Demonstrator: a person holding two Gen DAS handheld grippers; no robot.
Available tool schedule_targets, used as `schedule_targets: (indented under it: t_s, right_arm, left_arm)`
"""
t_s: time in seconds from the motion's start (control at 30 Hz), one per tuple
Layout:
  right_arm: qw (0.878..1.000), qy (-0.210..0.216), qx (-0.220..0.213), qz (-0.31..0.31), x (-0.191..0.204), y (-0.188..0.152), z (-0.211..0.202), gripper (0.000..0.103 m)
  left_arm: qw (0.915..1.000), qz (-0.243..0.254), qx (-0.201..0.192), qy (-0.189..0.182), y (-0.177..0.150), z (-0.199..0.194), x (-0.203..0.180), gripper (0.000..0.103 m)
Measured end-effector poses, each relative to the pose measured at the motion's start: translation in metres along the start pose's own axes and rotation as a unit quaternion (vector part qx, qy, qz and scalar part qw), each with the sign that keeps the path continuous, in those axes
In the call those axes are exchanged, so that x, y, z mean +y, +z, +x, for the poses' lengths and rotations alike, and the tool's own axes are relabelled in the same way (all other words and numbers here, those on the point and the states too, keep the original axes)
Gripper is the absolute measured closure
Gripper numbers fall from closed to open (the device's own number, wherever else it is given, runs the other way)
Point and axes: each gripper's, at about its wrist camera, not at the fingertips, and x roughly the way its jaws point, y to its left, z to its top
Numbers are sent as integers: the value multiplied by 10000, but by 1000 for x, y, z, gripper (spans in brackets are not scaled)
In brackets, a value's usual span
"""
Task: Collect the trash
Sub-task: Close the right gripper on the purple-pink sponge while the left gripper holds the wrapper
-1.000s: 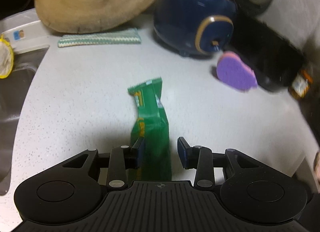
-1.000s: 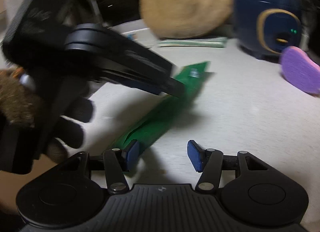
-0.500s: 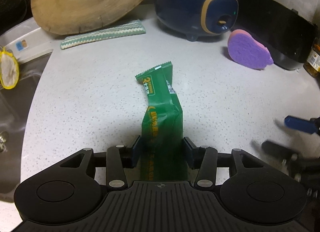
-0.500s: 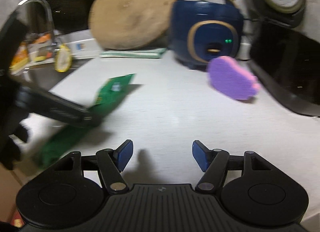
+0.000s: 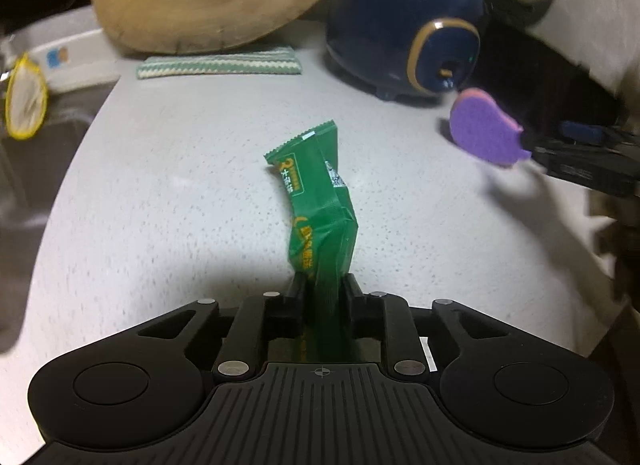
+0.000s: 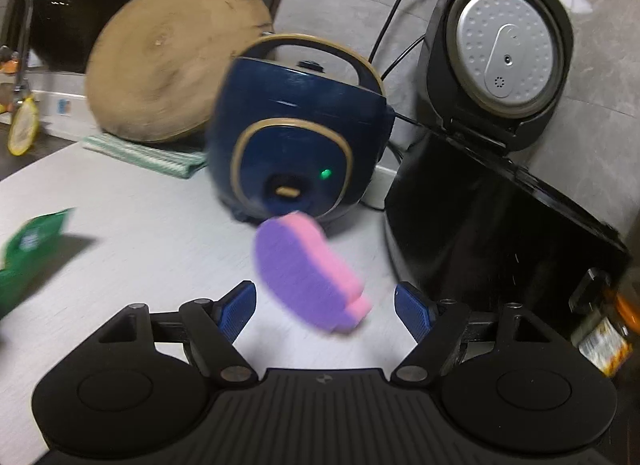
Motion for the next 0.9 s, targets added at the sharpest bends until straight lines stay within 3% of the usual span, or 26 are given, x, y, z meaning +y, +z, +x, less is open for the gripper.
schedule_targets:
  t_s: [0.13, 0.3, 0.33, 0.47, 0.53, 0.6, 0.73, 0.9]
  right_arm:
    - [9993, 281, 145, -201, -8, 8, 45, 26]
    - [9956, 573, 724, 181, -25, 4, 79, 26]
    - [9946, 598, 773, 363, -29, 3, 77, 30]
    - [9860, 1062, 655, 1111, -36, 1, 51, 65]
    - [9822, 1241, 603, 1274, -31, 1, 37, 73]
    - [9785, 1411, 591, 1383, -22, 3, 24, 73]
    - [9596, 2118, 593, 1754, -5, 4, -4, 73]
    - [9170, 3169, 854, 2266, 20, -2, -27, 73]
  left_arm:
    - [9995, -208, 121, -182, -4, -7, 9, 82]
    - [9992, -370, 119, -50, -2, -16, 17, 82]
    - [9992, -403, 82, -14, -2, -19, 18, 82]
    - [9986, -516, 86, 123, 0, -21, 24, 82]
    - [9981, -595, 85, 157, 1, -21, 27, 82]
    - [9980, -621, 50, 144, 1, -23, 28, 82]
    - [9982, -587, 21, 83, -1, -26, 25, 82]
    - [9985, -545, 60, 5, -5, -27, 23, 82]
